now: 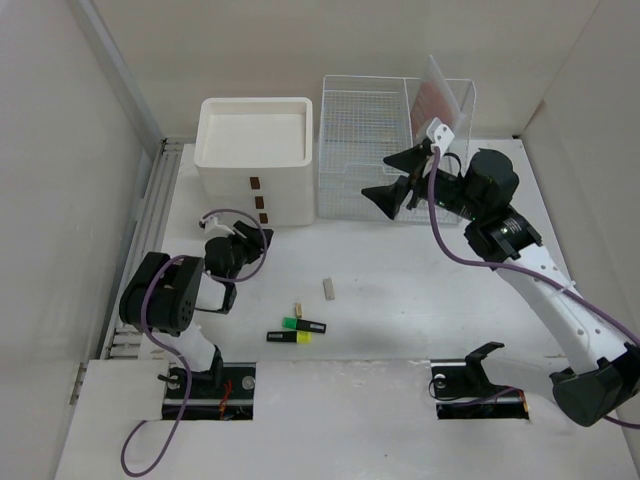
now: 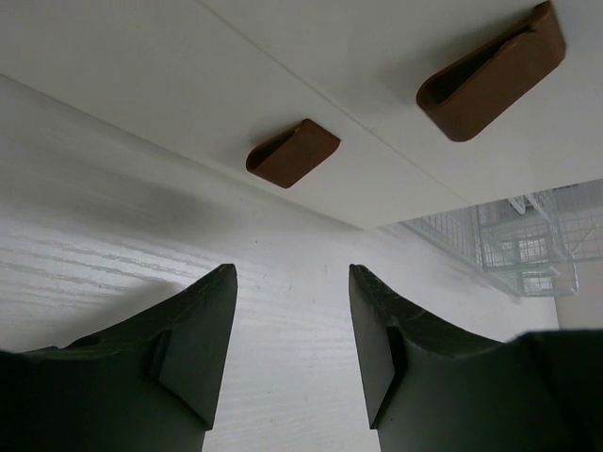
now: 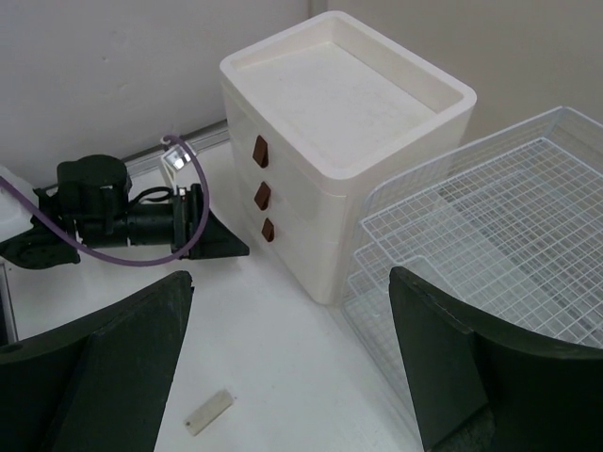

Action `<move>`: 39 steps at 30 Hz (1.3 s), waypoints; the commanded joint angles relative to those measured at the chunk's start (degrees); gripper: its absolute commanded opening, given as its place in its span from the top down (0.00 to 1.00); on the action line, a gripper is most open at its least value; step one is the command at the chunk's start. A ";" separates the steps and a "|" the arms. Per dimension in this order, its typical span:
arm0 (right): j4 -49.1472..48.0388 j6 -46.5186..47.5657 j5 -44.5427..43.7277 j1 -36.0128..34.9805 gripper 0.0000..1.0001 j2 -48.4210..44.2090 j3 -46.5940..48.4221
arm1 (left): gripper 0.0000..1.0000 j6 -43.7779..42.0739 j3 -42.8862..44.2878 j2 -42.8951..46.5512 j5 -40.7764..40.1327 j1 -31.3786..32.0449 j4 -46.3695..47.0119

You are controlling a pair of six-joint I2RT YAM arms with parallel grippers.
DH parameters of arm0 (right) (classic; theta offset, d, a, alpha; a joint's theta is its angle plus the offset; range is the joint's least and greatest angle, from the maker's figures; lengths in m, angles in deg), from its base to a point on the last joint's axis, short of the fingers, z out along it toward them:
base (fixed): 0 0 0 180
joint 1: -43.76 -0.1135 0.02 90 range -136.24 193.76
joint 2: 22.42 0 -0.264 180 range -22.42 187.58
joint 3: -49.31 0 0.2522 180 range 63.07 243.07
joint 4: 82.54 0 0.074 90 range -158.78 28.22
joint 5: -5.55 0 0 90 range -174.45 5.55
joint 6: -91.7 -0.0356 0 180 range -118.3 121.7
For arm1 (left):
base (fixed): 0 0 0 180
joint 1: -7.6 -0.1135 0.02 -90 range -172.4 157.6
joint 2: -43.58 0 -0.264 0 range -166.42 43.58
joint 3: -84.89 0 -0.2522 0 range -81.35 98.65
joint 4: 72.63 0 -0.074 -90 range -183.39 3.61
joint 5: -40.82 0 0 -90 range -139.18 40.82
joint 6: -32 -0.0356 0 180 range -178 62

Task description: Organize the desk

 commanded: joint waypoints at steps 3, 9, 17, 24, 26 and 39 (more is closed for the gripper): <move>-3.60 -0.02 1.33 0.29 0.10 -1.32 -0.02 | 0.52 1.12 0.57 -1.06 1.86 -0.36 9.92; -3.60 -0.02 1.33 0.29 0.10 -0.79 -0.02 | 0.51 -0.02 3.82 -1.06 1.33 -0.36 6.49; -3.60 -0.02 1.33 0.29 0.10 -0.79 -0.02 | 0.51 -1.16 6.64 -1.67 -1.04 -0.36 0.61; -3.60 -0.02 1.33 0.29 0.10 -0.79 -0.02 | 0.51 -1.16 9.36 -2.20 -2.09 -0.36 -3.69; -3.60 -0.02 1.33 0.29 0.10 -0.79 -0.02 | 0.51 -1.16 9.98 -2.20 -2.63 -0.36 -5.36; -3.60 -0.02 1.33 0.29 0.10 -1.32 -0.02 | 0.52 -1.78 12.97 -1.58 -4.38 -0.36 -11.61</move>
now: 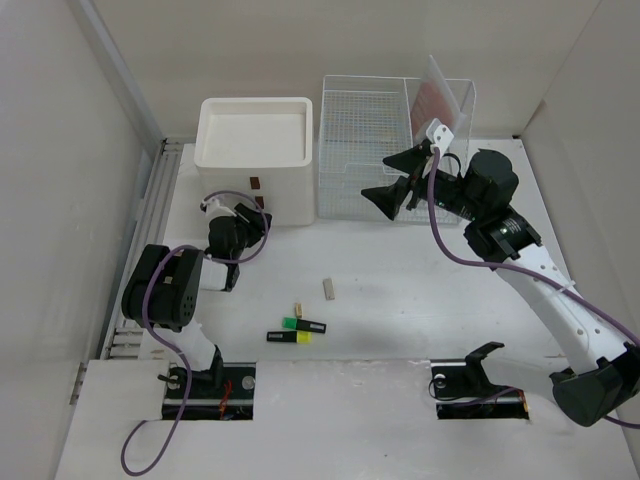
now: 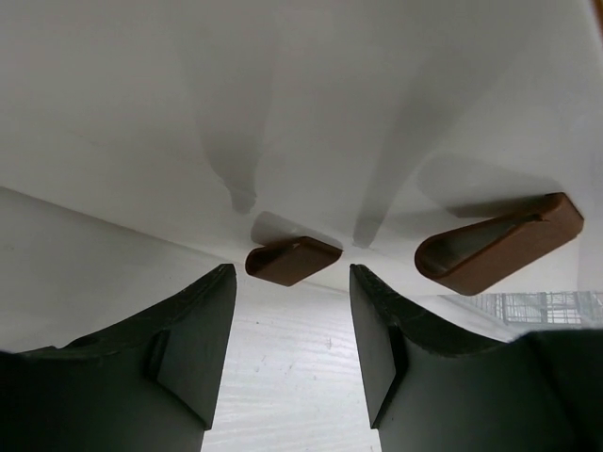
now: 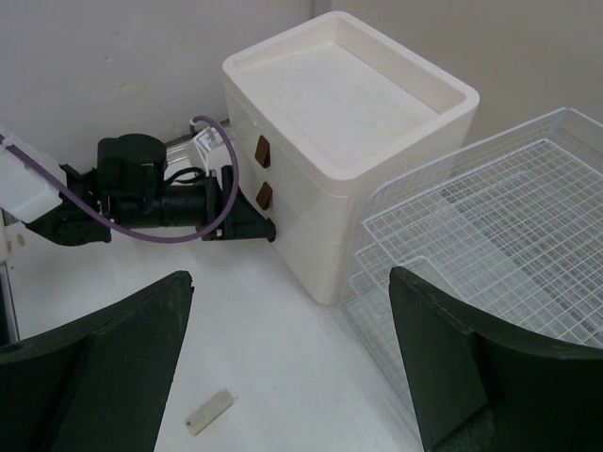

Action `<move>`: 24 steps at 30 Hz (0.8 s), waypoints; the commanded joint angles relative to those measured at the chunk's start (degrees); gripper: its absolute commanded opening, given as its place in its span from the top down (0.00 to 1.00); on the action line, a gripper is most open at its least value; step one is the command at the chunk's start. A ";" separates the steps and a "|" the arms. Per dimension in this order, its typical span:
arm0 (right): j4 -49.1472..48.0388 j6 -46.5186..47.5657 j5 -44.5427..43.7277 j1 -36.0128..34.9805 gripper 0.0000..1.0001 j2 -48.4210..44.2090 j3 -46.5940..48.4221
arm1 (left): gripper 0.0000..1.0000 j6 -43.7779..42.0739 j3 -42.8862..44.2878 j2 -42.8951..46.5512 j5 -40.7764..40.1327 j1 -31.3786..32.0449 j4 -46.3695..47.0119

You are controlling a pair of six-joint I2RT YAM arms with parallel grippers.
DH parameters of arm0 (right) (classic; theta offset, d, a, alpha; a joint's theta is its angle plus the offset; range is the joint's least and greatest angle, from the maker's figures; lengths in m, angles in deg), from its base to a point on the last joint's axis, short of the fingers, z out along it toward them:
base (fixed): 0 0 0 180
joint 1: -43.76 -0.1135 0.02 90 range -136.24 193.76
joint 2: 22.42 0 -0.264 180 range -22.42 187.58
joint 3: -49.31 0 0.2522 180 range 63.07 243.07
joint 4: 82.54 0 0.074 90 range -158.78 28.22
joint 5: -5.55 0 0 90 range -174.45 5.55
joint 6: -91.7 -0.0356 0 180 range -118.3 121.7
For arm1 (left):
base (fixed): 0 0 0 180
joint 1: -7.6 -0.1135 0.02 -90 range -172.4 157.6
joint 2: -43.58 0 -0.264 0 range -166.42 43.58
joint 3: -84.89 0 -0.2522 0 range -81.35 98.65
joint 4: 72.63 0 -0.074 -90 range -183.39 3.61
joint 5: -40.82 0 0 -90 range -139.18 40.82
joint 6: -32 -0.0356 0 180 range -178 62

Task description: Organize the desk

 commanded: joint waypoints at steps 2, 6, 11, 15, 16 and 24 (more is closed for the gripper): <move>-3.34 -0.02 0.92 0.29 0.10 -1.32 0.31 | 0.52 -1.50 2.53 0.60 -1.52 -0.36 -0.77; -3.34 -0.02 0.92 0.29 0.10 -1.32 0.31 | 0.53 -2.02 3.58 0.60 -2.23 -0.36 -2.18; -3.34 -0.02 0.92 0.29 0.10 -1.32 0.31 | 0.55 -2.55 4.19 0.60 -3.28 0.17 -3.32; -3.34 -0.02 0.92 0.29 0.10 -1.32 0.31 | 0.55 -3.07 4.20 0.60 -3.81 0.70 -3.32; -3.34 -0.02 0.92 0.29 0.10 -1.32 0.31 | 0.55 -3.08 4.72 0.60 -4.33 1.30 -3.32; -3.34 -0.02 1.45 0.29 0.10 -1.32 0.31 | 0.57 -3.60 5.25 0.07 -5.39 1.84 -3.32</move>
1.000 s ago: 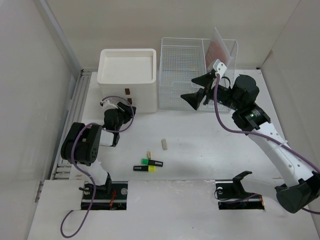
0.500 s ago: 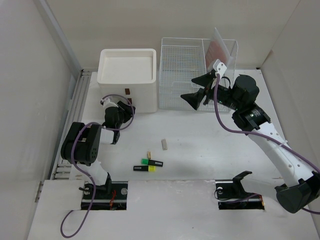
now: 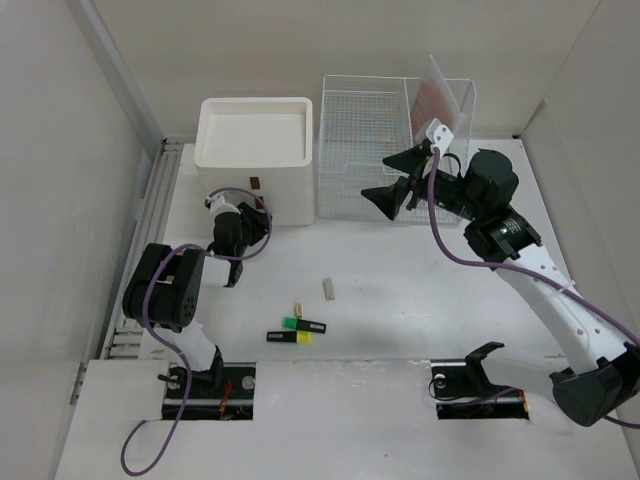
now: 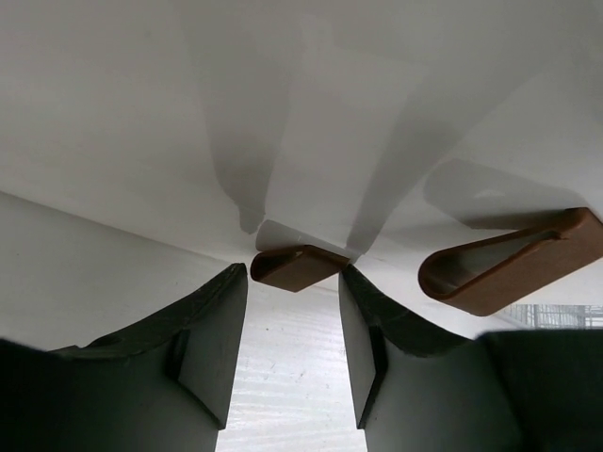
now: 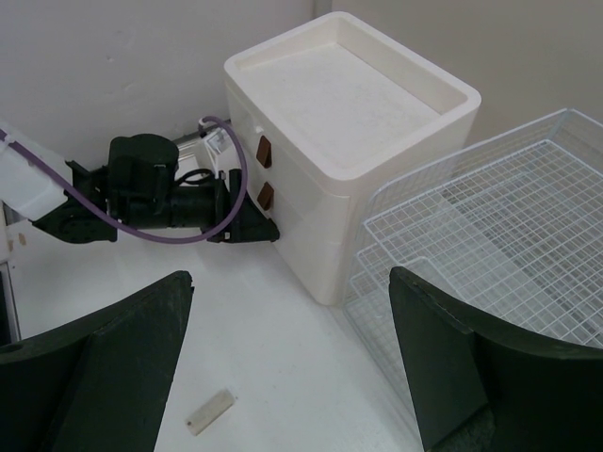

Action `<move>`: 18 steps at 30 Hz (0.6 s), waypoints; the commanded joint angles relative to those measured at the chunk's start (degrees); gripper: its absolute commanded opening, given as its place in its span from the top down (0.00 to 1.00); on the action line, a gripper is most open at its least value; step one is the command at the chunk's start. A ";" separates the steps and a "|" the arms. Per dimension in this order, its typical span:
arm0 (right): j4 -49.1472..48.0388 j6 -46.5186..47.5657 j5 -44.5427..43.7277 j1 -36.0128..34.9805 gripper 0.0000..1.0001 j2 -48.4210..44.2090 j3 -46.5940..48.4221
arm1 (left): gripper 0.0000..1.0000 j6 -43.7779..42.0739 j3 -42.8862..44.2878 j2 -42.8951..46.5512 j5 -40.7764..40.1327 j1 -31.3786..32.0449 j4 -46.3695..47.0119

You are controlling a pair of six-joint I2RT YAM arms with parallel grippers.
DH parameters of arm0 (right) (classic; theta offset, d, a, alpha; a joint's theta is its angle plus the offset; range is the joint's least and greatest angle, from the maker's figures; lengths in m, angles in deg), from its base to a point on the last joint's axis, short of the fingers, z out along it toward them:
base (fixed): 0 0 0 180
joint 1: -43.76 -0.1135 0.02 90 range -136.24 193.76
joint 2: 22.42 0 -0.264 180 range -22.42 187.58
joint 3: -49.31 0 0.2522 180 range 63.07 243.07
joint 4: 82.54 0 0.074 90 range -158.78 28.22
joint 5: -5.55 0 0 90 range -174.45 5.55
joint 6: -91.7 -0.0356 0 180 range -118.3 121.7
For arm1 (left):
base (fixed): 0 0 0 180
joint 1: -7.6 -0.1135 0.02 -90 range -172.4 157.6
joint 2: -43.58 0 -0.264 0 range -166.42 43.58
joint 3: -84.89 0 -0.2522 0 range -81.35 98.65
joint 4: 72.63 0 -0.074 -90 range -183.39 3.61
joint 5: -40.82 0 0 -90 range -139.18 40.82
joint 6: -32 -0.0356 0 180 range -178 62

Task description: Organize the desk

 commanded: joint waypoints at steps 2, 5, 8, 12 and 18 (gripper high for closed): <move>-3.30 -0.02 1.27 0.29 0.10 -1.32 0.31 | 0.60 -1.03 2.63 0.07 -1.83 0.29 2.79; -3.30 -0.02 1.27 0.29 0.10 -1.32 0.31 | 0.62 -1.03 2.02 0.07 -1.83 0.29 3.33; -3.30 -0.02 1.27 0.29 0.10 -1.32 0.31 | 0.62 -1.03 2.01 0.07 -1.83 0.29 3.33; -3.30 -0.02 1.27 0.29 0.10 -1.32 0.31 | 0.63 -1.03 2.01 0.07 -1.83 0.29 3.33; -3.30 -0.02 1.27 0.29 0.10 -1.32 0.31 | 0.74 -1.55 2.01 0.07 -1.83 0.29 3.33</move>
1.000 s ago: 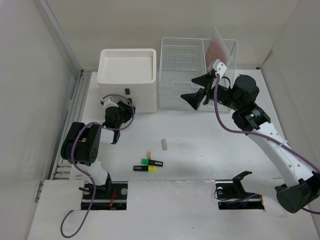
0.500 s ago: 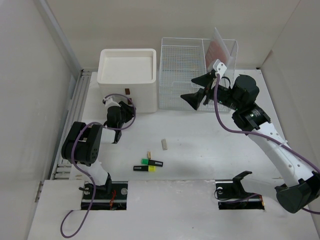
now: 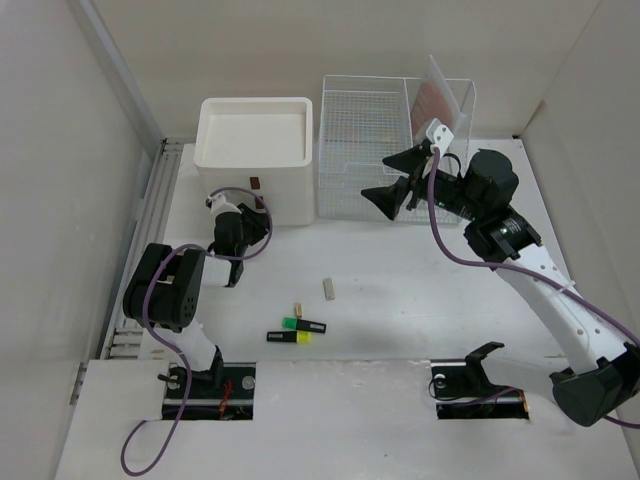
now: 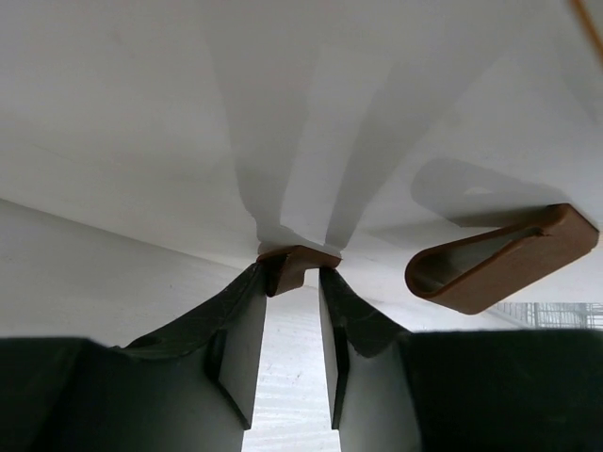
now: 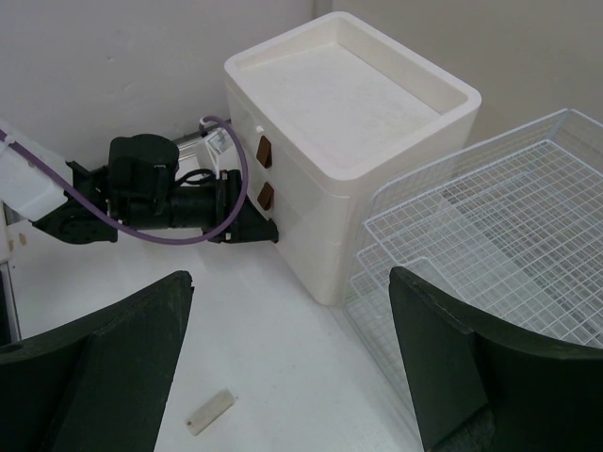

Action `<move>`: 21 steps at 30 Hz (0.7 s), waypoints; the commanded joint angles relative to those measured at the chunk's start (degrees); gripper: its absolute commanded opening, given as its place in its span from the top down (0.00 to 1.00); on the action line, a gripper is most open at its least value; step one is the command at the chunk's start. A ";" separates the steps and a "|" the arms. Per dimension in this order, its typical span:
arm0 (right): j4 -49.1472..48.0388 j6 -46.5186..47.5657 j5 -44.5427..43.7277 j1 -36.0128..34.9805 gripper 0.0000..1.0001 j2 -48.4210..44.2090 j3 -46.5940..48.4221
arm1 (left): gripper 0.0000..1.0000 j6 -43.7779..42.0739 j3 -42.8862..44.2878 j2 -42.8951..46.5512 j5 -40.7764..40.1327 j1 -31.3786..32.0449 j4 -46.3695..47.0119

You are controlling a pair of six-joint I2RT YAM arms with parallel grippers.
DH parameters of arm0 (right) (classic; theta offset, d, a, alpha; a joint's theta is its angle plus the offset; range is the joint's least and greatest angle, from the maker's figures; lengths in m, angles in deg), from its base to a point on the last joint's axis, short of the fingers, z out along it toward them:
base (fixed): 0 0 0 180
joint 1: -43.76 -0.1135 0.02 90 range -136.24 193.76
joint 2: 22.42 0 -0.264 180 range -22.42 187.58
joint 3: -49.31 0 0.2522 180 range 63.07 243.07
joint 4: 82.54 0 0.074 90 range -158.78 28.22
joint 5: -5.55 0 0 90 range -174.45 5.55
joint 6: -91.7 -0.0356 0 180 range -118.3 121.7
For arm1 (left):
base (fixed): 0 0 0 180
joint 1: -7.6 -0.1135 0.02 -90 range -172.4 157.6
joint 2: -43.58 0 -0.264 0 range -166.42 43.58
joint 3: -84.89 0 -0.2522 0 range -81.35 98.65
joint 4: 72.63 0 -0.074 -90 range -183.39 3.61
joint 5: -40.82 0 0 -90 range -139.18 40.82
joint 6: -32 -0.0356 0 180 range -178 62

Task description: Organize the desk

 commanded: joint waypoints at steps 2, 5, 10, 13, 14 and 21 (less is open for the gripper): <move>-3.30 -0.02 1.21 0.29 0.10 -1.32 0.31 | 0.76 -1.03 2.32 0.07 -1.48 0.42 3.13; -3.30 -0.02 1.21 0.29 0.10 -1.32 0.31 | 0.79 -1.03 2.32 0.07 -1.48 0.42 3.13; -3.30 -0.02 1.21 0.29 0.10 -1.32 0.31 | 0.88 -1.03 2.32 0.07 -1.48 0.42 2.60; -3.30 -0.02 1.21 0.29 0.10 -1.32 0.31 | 0.94 -1.03 2.32 0.07 -1.48 0.42 2.60; -3.30 -0.02 1.21 0.29 0.10 -1.32 0.31 | 0.96 -1.03 2.32 0.07 -1.48 0.42 2.60; -3.30 -0.02 1.21 0.29 0.10 -1.32 0.31 | 1.00 -1.03 2.32 0.07 -1.48 0.42 1.99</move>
